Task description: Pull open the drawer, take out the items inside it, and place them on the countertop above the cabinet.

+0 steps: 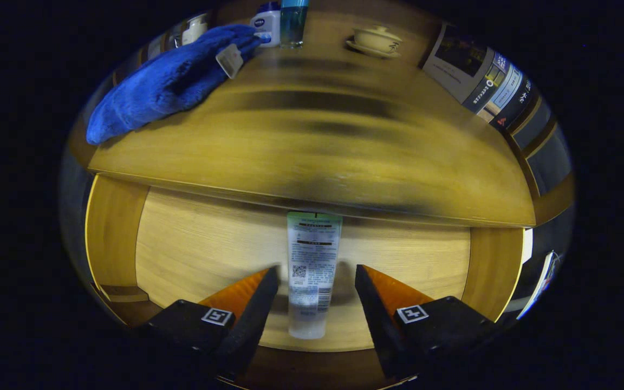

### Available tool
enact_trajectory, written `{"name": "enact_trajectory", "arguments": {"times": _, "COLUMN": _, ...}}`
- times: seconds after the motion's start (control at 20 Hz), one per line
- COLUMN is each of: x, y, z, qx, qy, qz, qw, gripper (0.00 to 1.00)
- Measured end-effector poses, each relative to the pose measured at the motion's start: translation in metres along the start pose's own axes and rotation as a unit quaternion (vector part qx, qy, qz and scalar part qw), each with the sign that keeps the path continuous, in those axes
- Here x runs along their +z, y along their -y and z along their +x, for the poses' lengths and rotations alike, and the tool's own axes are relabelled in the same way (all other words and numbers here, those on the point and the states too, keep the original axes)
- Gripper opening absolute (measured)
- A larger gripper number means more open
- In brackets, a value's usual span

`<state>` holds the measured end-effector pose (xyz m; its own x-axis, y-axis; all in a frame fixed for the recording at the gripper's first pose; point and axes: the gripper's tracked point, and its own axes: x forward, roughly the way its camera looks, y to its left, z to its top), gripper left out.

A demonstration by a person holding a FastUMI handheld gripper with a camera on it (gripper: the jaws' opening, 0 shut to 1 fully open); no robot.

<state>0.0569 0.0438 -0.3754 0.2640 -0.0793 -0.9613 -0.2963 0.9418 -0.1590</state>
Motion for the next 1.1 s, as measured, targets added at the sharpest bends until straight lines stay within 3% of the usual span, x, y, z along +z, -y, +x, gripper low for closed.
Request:
{"name": "enact_trajectory", "arguments": {"times": 0.2, "x": -0.009, "y": -0.005, "z": 0.000, "qx": 0.001, "qy": -0.029, "qz": -0.001, "qw": 1.000, "gripper": 0.82}}
{"name": "enact_trajectory", "arguments": {"times": 0.3, "x": -0.014, "y": -0.006, "z": -0.004, "qx": -0.001, "qy": -0.044, "qz": -0.003, "qw": 0.999, "gripper": 0.81}}
{"name": "enact_trajectory", "arguments": {"times": 0.45, "x": -0.016, "y": -0.015, "z": -0.018, "qx": 0.008, "qy": -0.046, "qz": 0.001, "qw": 0.999, "gripper": 0.61}}
{"name": "enact_trajectory", "arguments": {"times": 0.5, "x": -0.016, "y": -0.017, "z": -0.024, "qx": 0.006, "qy": -0.043, "qz": -0.003, "qw": 0.999, "gripper": 0.61}}
{"name": "enact_trajectory", "arguments": {"times": 0.7, "x": -0.013, "y": -0.022, "z": -0.065, "qx": -0.007, "qy": -0.021, "qz": -0.013, "qw": 1.000, "gripper": 0.46}}
{"name": "enact_trajectory", "arguments": {"times": 1.0, "x": 0.004, "y": -0.040, "z": -0.190, "qx": 0.021, "qy": 0.028, "qz": 0.006, "qw": 0.999, "gripper": 0.46}}
{"name": "enact_trajectory", "arguments": {"times": 1.05, "x": 0.010, "y": -0.032, "z": -0.169, "qx": 0.020, "qy": 0.038, "qz": 0.004, "qw": 0.999, "gripper": 0.46}}
{"name": "enact_trajectory", "arguments": {"times": 1.1, "x": 0.008, "y": -0.030, "z": -0.201, "qx": 0.020, "qy": 0.044, "qz": 0.002, "qw": 0.999, "gripper": 0.46}}
